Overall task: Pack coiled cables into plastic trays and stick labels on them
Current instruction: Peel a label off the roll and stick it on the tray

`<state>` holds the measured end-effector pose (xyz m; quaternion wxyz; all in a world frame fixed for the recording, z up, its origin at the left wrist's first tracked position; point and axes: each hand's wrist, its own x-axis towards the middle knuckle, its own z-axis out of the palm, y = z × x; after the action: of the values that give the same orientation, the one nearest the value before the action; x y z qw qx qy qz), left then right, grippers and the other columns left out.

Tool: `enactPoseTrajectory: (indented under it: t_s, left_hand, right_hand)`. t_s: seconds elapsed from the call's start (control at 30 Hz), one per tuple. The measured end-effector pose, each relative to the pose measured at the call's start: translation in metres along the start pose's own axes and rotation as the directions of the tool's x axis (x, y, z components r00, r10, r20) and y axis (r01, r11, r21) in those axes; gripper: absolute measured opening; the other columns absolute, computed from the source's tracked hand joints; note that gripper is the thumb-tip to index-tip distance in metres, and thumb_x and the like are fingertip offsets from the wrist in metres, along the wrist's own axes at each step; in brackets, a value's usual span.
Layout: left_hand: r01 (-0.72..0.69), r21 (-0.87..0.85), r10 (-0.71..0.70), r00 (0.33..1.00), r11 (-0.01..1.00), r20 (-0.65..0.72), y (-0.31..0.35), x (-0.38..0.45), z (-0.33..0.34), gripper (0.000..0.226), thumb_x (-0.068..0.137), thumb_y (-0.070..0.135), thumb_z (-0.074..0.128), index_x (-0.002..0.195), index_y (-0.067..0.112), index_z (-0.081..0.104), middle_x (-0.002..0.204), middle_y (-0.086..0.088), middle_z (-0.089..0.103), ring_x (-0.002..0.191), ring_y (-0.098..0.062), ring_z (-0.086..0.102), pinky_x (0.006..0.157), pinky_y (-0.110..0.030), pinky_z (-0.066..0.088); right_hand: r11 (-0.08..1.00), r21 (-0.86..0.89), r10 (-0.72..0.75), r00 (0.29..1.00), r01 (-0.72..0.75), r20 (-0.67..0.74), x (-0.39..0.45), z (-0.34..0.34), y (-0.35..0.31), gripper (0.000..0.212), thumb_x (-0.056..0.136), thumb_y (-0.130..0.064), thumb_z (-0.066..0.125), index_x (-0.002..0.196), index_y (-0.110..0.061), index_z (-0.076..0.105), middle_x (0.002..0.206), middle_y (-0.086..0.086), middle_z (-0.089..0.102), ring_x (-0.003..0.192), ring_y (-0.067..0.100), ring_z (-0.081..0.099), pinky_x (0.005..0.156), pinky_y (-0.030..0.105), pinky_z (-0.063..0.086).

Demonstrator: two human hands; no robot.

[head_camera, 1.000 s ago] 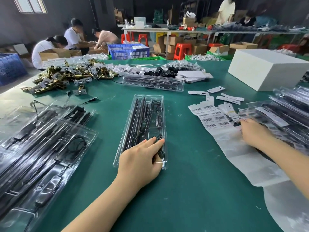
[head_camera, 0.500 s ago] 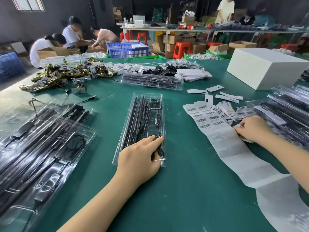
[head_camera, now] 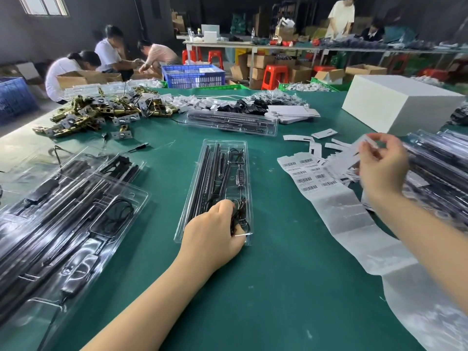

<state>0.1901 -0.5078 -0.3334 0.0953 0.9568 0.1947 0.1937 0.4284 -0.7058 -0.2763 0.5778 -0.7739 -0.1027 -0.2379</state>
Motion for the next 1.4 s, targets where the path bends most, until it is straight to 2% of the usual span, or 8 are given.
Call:
enactPoseTrajectory:
  t_s: [0.07, 0.17, 0.3, 0.37, 0.53, 0.77, 1.0, 1.4]
  left_hand:
    - [-0.008, -0.006, 0.008, 1.0, 1.0, -0.001, 0.0, -0.001, 0.001, 0.025, 0.087, 0.037, 0.047, 0.103, 0.019, 0.049, 0.094, 0.006, 0.061, 0.077, -0.023, 0.061, 0.06, -0.031, 0.043]
    - [-0.016, 0.007, 0.016, 1.0, 1.0, 0.004, 0.0, 0.0, 0.002, 0.024, 0.089, 0.038, 0.044, 0.103, 0.019, 0.047, 0.1, 0.005, 0.061, 0.081, -0.024, 0.062, 0.063, -0.032, 0.046]
    - [-0.02, 0.02, 0.02, 1.0, 1.0, 0.002, 0.001, -0.001, 0.003, 0.023, 0.089, 0.036, 0.043, 0.104, 0.019, 0.046, 0.104, 0.005, 0.061, 0.085, -0.024, 0.062, 0.063, -0.03, 0.041]
    - [-0.015, -0.001, 0.015, 1.0, 1.0, -0.003, 0.002, -0.001, 0.003, 0.021, 0.088, 0.035, 0.045, 0.102, 0.019, 0.046, 0.102, 0.005, 0.061, 0.086, -0.024, 0.062, 0.063, -0.031, 0.04]
    - [-0.02, -0.047, 0.019, 1.0, 0.999, -0.018, 0.002, -0.002, 0.004, 0.02, 0.088, 0.033, 0.047, 0.1, 0.017, 0.047, 0.1, 0.003, 0.061, 0.085, -0.027, 0.062, 0.062, -0.032, 0.038]
    - [-0.029, -0.027, 0.028, 0.999, 0.999, -0.038, 0.002, -0.002, 0.004, 0.017, 0.088, 0.033, 0.047, 0.094, 0.018, 0.043, 0.094, 0.003, 0.06, 0.081, -0.027, 0.062, 0.058, -0.03, 0.029]
    - [-0.024, -0.039, 0.022, 0.999, 0.999, -0.035, 0.001, -0.003, 0.005, 0.019, 0.087, 0.036, 0.046, 0.096, 0.018, 0.044, 0.095, 0.006, 0.058, 0.079, -0.025, 0.06, 0.058, -0.03, 0.028]
    - [-0.019, -0.132, 0.019, 1.0, 0.991, -0.006, -0.005, -0.003, 0.004, 0.041, 0.085, 0.054, 0.052, 0.106, 0.02, 0.048, 0.104, 0.009, 0.059, 0.085, -0.021, 0.059, 0.065, -0.031, 0.041]
  right_hand:
    - [0.996, 0.035, 0.07, 0.969, -0.081, 0.235, -0.023, 0.013, -0.022, 0.009, 0.095, -0.019, 0.06, 0.102, -0.02, 0.055, 0.084, 0.001, 0.069, 0.058, 0.012, 0.066, 0.049, 0.03, 0.055]
    - [0.941, -0.025, 0.285, 0.749, -0.338, 0.598, -0.067, 0.033, -0.043, 0.002, 0.093, -0.017, 0.063, 0.092, -0.017, 0.065, 0.072, -0.001, 0.065, 0.05, 0.009, 0.058, 0.041, 0.019, 0.045]
    - [0.835, -0.247, 0.462, 0.384, -0.491, 0.799, -0.108, 0.051, -0.05, 0.024, 0.098, -0.005, 0.045, 0.107, -0.015, 0.064, 0.077, 0.002, 0.064, 0.059, 0.011, 0.059, 0.043, 0.02, 0.048]
    - [0.806, -0.277, 0.473, 0.29, -0.523, 0.832, -0.117, 0.058, -0.05, 0.035, 0.094, 0.002, 0.04, 0.123, -0.01, 0.056, 0.078, 0.003, 0.065, 0.057, 0.012, 0.061, 0.049, 0.023, 0.052]
    - [0.785, -0.24, 0.451, 0.261, -0.571, 0.853, -0.12, 0.059, -0.043, 0.03, 0.092, 0.006, 0.05, 0.12, -0.001, 0.057, 0.086, 0.008, 0.067, 0.061, 0.011, 0.064, 0.055, 0.024, 0.055]
    - [0.753, -0.202, 0.392, 0.181, -0.626, 0.902, -0.112, 0.052, -0.038, 0.024, 0.088, 0.0, 0.066, 0.108, -0.014, 0.066, 0.081, 0.005, 0.073, 0.063, 0.012, 0.068, 0.059, 0.024, 0.058]
    - [0.627, -0.091, 0.546, 0.354, -0.773, 0.76, -0.123, 0.075, -0.049, 0.024, 0.082, 0.003, 0.071, 0.096, -0.015, 0.063, 0.059, -0.002, 0.07, 0.047, 0.005, 0.064, 0.042, 0.017, 0.048]
    - [0.485, 0.129, 0.63, 0.448, -0.865, 0.635, -0.138, 0.089, -0.062, 0.022, 0.088, 0.008, 0.061, 0.087, -0.012, 0.053, 0.075, 0.011, 0.064, 0.037, 0.009, 0.06, 0.034, 0.019, 0.045]
